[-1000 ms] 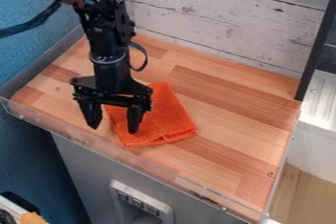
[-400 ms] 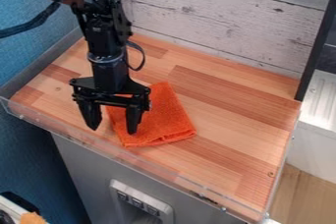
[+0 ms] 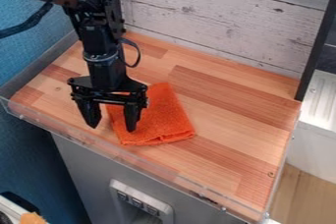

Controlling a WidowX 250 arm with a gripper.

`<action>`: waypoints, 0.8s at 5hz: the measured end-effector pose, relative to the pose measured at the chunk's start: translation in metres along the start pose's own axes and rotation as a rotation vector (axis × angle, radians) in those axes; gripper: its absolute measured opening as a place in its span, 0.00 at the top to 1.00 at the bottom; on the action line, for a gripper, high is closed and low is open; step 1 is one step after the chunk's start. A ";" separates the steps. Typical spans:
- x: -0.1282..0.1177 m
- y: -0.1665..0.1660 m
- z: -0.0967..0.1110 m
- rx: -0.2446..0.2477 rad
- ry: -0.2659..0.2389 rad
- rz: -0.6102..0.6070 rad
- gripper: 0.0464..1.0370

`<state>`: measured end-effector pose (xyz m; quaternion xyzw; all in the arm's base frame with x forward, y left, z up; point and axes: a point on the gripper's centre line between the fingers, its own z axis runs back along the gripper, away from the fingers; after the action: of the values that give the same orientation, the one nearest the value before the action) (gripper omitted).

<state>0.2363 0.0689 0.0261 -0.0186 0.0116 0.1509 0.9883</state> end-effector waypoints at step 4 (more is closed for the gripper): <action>0.006 0.014 -0.006 0.033 -0.093 0.013 0.04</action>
<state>0.2373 0.0838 0.0194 0.0049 -0.0319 0.1576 0.9870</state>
